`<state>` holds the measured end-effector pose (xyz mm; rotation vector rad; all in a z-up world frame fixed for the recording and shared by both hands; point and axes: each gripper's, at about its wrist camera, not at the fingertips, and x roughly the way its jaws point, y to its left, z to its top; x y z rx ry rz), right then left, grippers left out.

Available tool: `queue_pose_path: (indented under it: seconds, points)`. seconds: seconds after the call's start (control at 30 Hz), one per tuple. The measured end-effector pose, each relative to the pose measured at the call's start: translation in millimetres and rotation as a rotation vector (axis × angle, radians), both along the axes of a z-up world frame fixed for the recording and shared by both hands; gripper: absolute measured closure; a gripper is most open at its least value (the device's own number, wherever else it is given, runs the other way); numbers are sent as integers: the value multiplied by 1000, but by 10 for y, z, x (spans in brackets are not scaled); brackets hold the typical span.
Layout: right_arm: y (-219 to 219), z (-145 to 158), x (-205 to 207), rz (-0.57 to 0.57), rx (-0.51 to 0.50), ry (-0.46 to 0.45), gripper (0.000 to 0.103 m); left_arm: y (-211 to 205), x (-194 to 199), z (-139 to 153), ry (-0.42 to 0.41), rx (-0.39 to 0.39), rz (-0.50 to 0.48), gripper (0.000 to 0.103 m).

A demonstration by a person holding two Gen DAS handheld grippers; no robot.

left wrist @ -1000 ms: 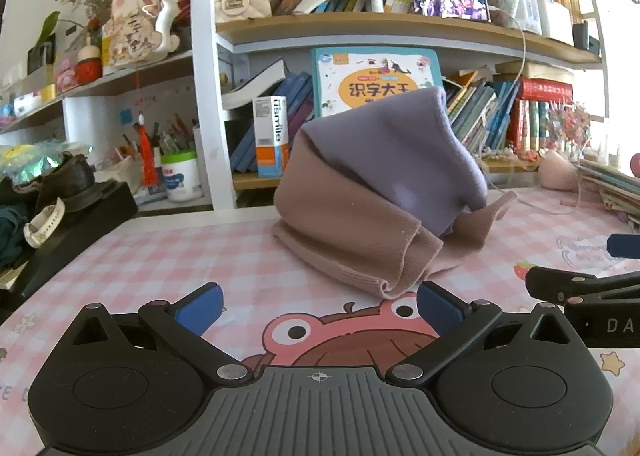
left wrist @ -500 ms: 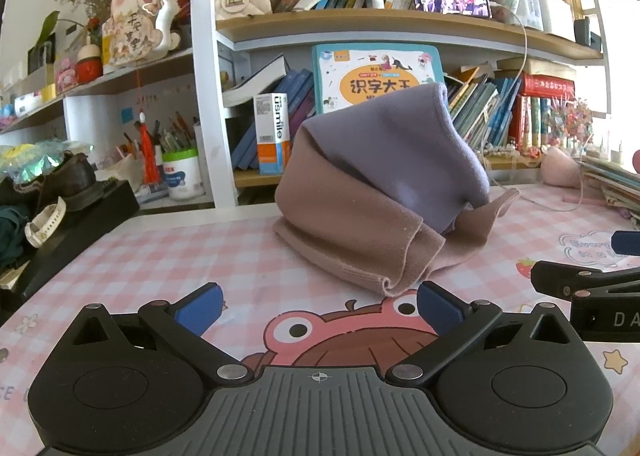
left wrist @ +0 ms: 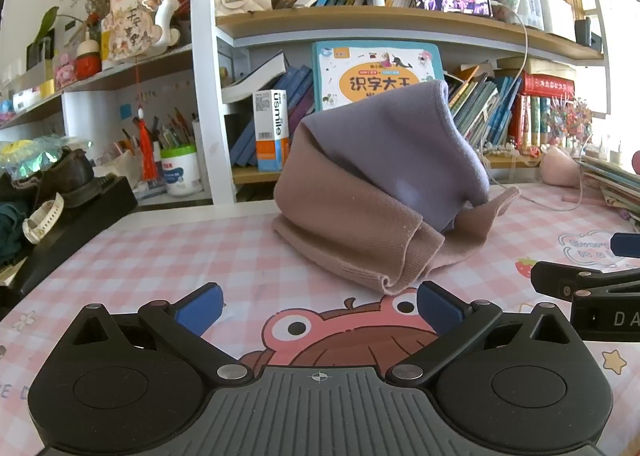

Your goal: Fold clothes

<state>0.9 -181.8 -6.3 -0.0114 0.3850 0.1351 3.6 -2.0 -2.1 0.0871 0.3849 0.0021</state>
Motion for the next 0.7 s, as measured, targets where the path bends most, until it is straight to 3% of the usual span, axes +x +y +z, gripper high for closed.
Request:
queue_pose_path:
  seconds: [0.7]
  points:
    - [-2,4,7,1,0,5,0,4,17,-4,7,-2,7,0]
